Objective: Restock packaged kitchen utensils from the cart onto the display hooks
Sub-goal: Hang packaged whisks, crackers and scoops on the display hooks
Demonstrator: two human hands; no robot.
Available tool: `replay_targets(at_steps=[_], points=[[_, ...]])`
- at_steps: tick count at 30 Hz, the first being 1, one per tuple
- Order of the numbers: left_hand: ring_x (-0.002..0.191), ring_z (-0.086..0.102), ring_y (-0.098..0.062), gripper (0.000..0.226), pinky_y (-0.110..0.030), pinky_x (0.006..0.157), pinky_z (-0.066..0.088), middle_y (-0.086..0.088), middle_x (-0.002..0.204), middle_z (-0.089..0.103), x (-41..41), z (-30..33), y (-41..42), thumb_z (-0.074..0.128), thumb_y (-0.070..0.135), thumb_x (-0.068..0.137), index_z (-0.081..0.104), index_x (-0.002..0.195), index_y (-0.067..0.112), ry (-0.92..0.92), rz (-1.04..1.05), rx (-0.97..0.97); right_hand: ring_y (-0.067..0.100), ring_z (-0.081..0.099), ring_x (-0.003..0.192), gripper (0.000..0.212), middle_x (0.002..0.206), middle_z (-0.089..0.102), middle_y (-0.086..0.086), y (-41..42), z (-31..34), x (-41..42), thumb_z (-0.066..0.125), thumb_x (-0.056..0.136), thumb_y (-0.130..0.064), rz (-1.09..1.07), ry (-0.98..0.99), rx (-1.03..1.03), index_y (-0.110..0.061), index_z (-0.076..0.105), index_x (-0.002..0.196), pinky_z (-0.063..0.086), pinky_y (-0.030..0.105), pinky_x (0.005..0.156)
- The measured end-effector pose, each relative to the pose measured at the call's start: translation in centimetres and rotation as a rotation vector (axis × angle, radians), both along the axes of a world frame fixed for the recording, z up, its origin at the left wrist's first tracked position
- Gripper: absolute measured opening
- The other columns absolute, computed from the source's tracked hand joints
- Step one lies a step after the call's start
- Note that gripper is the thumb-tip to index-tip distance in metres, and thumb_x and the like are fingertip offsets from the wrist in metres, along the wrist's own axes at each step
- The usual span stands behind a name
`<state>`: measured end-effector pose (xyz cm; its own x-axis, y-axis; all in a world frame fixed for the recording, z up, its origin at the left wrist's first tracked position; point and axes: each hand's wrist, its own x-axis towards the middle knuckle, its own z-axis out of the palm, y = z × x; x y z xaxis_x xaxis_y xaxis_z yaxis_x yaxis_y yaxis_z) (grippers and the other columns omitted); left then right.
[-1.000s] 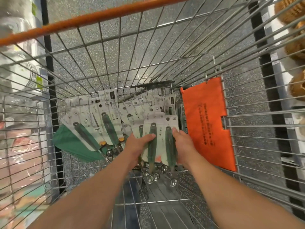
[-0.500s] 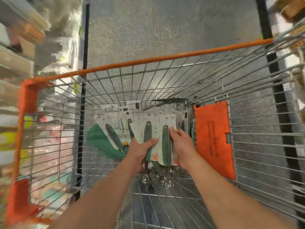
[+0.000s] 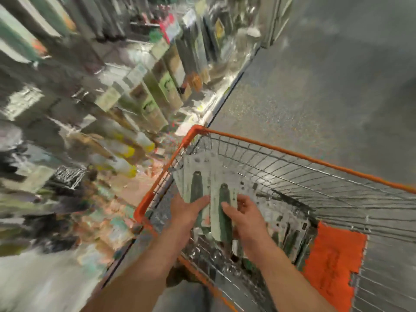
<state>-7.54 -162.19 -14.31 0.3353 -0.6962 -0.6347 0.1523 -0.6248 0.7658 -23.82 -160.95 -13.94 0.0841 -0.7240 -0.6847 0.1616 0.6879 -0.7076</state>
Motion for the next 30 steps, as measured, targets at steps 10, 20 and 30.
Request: replay_targets(at_steps=[10,20,30], points=[[0.095,0.077,-0.028,0.041,-0.052,0.091,0.06,-0.003,0.101,0.08,14.9,8.5,7.6,0.09,0.013,0.076,0.073,0.113,0.019,0.014,0.39,-0.217,0.032,0.077,0.088,0.028,0.102,0.076,0.006,0.0,8.3,15.4,0.076,0.093,-0.025,0.312,0.014,-0.272,-0.023,0.058,0.114,0.061,0.042,0.061],[0.082,0.078,-0.018,0.024,-0.029,0.061,0.06,-0.007,0.095,0.08,33.0,15.5,25.0,0.076,0.0,0.086,0.073,0.107,0.012,-0.102,0.754,-0.411,0.042,0.075,0.092,0.022,0.097,0.077,0.019,10.8,15.4,38.2,0.081,0.082,-0.028,0.782,-0.042,-0.482,-0.015,0.074,0.098,0.06,0.066,0.078],[0.078,0.077,-0.014,0.03,-0.032,0.071,0.059,0.001,0.087,0.081,40.5,17.8,36.8,0.075,-0.001,0.088,0.069,0.115,0.009,-0.095,1.012,-0.424,0.038,0.074,0.099,0.028,0.107,0.077,0.018,19.4,15.5,49.5,0.068,0.099,-0.024,1.029,-0.259,-0.489,-0.004,0.071,0.118,0.061,0.042,0.076]])
